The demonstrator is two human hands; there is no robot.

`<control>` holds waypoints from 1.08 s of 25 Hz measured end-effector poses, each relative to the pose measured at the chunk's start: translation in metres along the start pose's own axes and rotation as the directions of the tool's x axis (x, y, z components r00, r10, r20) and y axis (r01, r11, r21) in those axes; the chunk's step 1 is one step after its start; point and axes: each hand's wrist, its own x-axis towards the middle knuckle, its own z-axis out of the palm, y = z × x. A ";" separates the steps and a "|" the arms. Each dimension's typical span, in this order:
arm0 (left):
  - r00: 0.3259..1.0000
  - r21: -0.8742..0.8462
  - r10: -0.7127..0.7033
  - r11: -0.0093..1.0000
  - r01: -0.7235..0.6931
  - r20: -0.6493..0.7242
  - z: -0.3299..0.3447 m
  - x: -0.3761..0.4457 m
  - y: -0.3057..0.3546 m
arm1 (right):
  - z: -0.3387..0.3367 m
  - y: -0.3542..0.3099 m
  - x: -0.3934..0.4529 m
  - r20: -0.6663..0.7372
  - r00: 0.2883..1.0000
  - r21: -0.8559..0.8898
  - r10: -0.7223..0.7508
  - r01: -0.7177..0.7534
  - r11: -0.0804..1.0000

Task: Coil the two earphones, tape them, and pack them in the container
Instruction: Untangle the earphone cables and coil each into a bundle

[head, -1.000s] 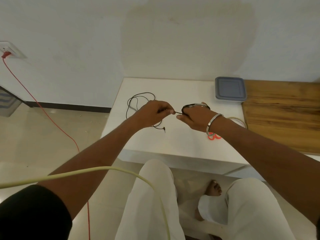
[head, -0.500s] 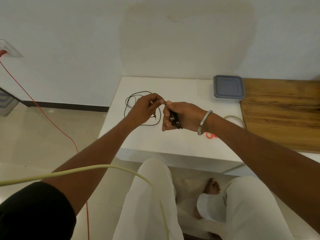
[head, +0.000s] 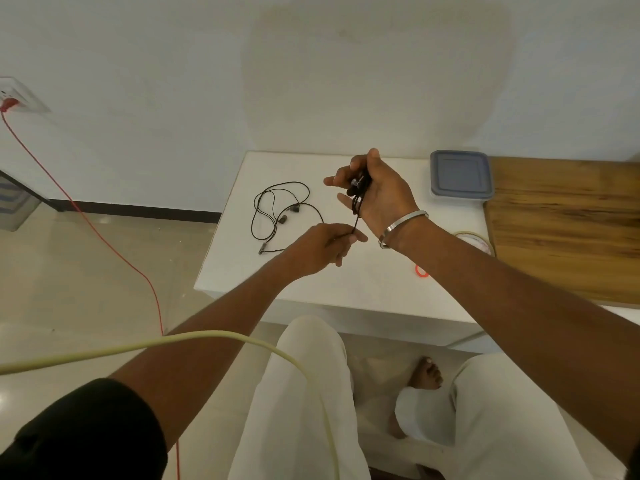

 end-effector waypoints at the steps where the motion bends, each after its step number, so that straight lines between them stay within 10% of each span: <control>1: 1.000 0.001 -0.002 1.000 0.002 0.017 0.002 0.000 0.001 | -0.004 0.002 0.002 -0.031 0.999 -0.064 -0.034 0.032 0.997; 10: 0.993 -0.022 -0.078 0.997 0.080 0.085 -0.011 -0.008 0.009 | -0.045 0.020 0.001 0.173 0.955 -0.869 -0.241 0.263 0.418; 15: 0.999 -0.128 -0.029 0.992 0.024 -0.036 -0.015 -0.012 0.016 | -0.056 0.031 0.000 0.201 0.972 -0.961 -0.125 0.220 0.168; 27: 0.921 -0.340 -0.172 0.939 0.047 -0.349 -0.014 -0.011 0.016 | -0.054 0.042 -0.012 0.326 0.939 -0.945 0.115 0.327 0.008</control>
